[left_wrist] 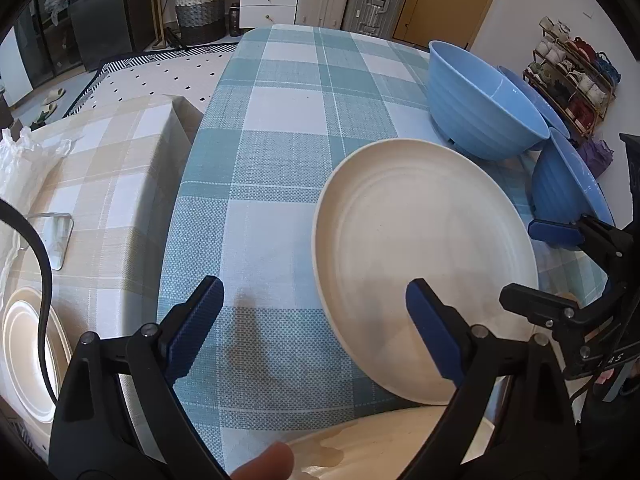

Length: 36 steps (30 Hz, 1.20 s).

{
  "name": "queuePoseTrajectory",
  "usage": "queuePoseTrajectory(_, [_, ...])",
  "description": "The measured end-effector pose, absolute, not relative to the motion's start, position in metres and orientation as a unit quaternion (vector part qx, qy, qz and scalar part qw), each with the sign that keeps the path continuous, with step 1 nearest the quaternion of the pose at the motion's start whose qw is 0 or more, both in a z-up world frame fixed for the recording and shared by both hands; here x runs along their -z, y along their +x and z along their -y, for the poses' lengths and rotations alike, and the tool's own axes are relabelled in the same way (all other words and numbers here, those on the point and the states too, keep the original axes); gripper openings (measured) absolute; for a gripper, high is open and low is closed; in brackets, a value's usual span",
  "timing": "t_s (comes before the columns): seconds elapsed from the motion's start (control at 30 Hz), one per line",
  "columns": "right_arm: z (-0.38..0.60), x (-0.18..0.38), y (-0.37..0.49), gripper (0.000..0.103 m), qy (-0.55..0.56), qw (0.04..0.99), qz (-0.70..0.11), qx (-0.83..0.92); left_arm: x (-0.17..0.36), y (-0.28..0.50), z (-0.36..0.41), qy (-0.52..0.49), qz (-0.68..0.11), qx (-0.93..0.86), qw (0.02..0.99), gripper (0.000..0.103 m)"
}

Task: Organize plates and bowls
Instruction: 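Close the left gripper on the plate rim while the right gripper grips its rim too, then lift the cream plate with both grippers and carry it over another plate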

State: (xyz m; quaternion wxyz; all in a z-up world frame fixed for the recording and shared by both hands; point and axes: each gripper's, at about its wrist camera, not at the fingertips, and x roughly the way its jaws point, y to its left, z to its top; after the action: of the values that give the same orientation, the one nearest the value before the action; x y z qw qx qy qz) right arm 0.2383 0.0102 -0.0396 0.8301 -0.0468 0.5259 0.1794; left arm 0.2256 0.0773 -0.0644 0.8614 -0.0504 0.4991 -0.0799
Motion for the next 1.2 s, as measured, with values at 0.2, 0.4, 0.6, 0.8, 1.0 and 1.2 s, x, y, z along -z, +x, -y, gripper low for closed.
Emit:
queuePoseTrajectory(0.2, [-0.006,0.048,0.241,0.096,-0.044,0.824,-0.539,-0.169,0.067,0.229,-0.074,-0.048,-0.503,0.079,0.859,0.083])
queuePoseTrajectory(0.4, [-0.004,0.055,0.246,0.076,-0.039,0.822,-0.543,-0.166,0.076,0.233,-0.074,-0.047,-0.510,0.078,0.856,0.069])
queuePoseTrajectory(0.6, [-0.001,0.061,0.248,0.064,-0.029,0.815,-0.554,-0.165,0.077,0.234,-0.069,-0.044,-0.506,0.090,0.857,0.043])
queuePoseTrajectory(0.8, [0.005,0.062,0.250,0.046,-0.016,0.820,-0.553,-0.147,0.077,0.231,-0.060,-0.024,-0.506,0.093,0.857,0.030])
queuePoseTrajectory(1.0, [0.009,0.062,0.250,0.027,-0.019,0.827,-0.546,-0.133,0.077,0.231,-0.058,-0.026,-0.505,0.091,0.858,0.026])
queuePoseTrajectory(1.2, [0.009,0.061,0.249,0.023,-0.023,0.832,-0.539,-0.128,0.076,0.231,-0.061,-0.033,-0.504,0.083,0.859,0.021])
